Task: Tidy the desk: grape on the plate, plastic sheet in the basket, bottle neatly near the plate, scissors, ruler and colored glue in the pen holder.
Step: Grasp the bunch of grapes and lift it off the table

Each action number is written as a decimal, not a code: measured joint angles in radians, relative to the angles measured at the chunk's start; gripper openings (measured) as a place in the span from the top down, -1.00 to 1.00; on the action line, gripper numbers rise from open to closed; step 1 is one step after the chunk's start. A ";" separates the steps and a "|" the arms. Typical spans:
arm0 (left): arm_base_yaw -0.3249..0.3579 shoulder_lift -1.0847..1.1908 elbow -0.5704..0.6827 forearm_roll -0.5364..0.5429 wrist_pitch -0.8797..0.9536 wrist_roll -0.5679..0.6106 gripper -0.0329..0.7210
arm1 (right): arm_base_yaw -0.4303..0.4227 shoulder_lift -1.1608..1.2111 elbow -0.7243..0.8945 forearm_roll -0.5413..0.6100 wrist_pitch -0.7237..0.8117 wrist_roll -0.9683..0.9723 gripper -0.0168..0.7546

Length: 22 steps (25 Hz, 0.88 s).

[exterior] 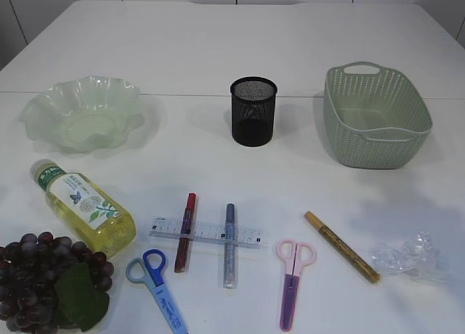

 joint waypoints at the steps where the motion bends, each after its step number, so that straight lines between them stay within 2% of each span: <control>1: 0.000 0.008 0.000 -0.002 0.000 -0.002 -0.55 | 0.000 0.000 0.000 0.000 0.000 0.000 -0.34; 7: 0.000 0.065 0.038 0.008 -0.038 -0.002 -0.63 | 0.000 0.000 0.000 0.012 0.004 -0.004 -0.33; 13: 0.000 0.098 0.137 0.000 -0.209 -0.004 -0.64 | 0.000 0.000 0.000 0.016 0.027 -0.004 -0.33; 16: 0.000 0.127 0.141 -0.039 -0.259 -0.004 -0.64 | 0.000 0.000 0.000 0.016 0.029 -0.004 -0.32; 22: 0.000 0.209 0.141 -0.051 -0.282 -0.004 -0.64 | 0.000 0.000 0.000 0.018 0.029 -0.004 -0.32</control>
